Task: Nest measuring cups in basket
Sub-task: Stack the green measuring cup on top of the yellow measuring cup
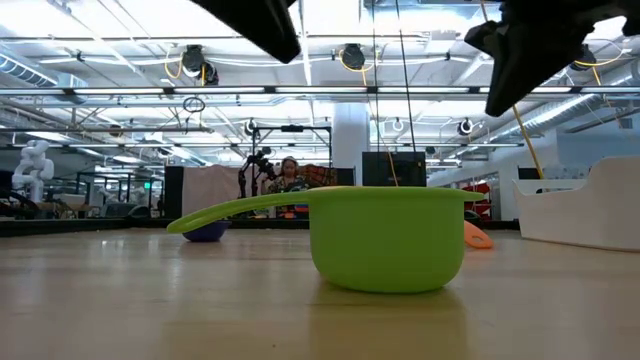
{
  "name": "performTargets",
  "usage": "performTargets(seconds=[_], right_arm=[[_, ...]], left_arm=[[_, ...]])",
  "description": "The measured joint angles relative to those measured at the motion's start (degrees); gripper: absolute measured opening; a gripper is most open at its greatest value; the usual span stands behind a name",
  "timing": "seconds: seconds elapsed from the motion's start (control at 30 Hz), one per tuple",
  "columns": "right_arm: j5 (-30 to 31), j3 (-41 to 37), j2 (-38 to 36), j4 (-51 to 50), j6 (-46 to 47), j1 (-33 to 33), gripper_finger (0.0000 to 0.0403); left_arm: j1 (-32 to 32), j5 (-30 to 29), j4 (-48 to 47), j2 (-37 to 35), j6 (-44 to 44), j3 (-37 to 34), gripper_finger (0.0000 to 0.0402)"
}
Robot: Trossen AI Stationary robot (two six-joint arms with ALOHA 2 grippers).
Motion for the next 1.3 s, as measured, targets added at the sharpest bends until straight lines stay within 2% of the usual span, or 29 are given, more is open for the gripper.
performTargets(seconds=[0.07, 0.37, 1.3], right_arm=[[-1.2, 0.0, 0.0, -0.9, 1.5, 0.0, 0.0000], [-2.6, 0.0, 0.0, -2.4, 3.5, 1.3, 0.0000], [-2.8, 0.0, 0.0, -2.8, 4.6, 1.3, 0.0000]], left_arm=[[0.0, 1.1, -3.2, 2.2, 0.8, 2.5, 0.0092], [0.9, 2.0, -3.5, 8.4, 3.8, 7.9, 0.0093], [1.6, 2.3, -4.5, 10.0, 10.9, 8.8, 0.0093]])
